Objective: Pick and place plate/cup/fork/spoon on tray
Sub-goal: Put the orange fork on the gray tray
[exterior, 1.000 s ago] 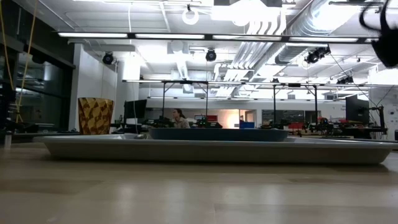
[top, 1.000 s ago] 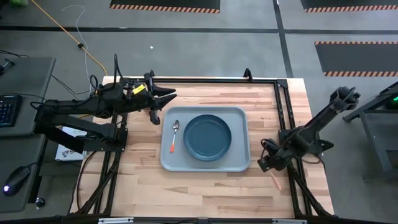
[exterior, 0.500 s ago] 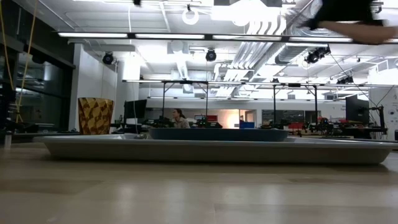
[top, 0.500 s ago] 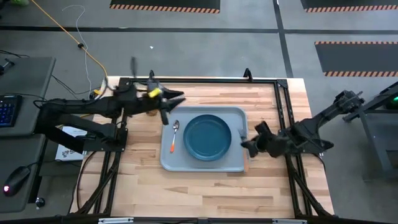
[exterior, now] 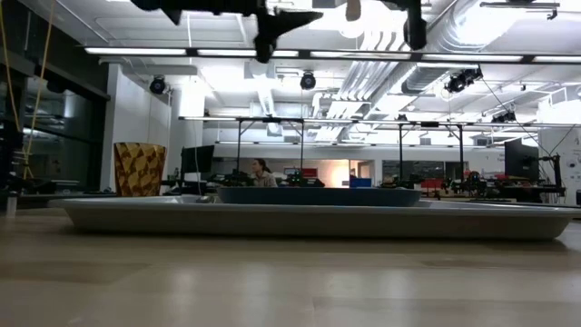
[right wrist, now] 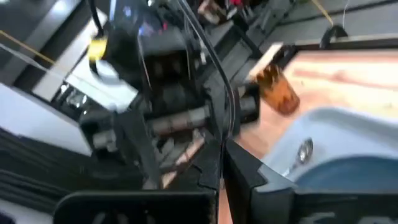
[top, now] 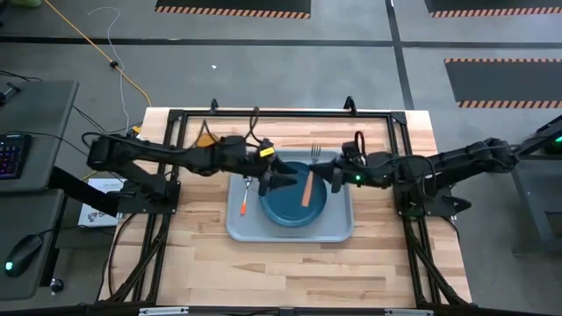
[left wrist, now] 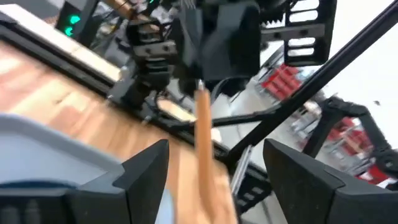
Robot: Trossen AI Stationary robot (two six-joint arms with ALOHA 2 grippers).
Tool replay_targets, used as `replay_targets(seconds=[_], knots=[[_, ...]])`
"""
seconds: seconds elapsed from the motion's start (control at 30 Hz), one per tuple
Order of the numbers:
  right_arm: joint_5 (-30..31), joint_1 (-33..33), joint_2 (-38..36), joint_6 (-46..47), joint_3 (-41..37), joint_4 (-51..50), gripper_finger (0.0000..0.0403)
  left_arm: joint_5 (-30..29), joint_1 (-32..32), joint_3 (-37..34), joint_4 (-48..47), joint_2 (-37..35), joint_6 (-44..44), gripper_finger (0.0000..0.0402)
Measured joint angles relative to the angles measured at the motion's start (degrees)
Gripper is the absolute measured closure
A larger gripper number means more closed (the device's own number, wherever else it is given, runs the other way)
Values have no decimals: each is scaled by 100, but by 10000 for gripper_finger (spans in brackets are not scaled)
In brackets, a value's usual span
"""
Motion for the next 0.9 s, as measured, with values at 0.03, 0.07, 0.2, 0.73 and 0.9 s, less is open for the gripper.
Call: replay_targets(seconds=[0.03,0.07,0.2,0.73,0.9], knots=[[-3,-56,1,-35,0,69,403,0,-30,2,159,112,-100,150],[-21,-106,1,-64,0,134,403,2,-47,0,212,203,-163,149],[-136,-211,1,-165,0,367,403,6,-90,0,517,518,-355,149],[-117,-364,65,-169,2,439,403,281,-36,-4,1005,827,-207,369],[37,-364,63,-182,2,441,403,277,4,-4,1005,827,-157,370]])
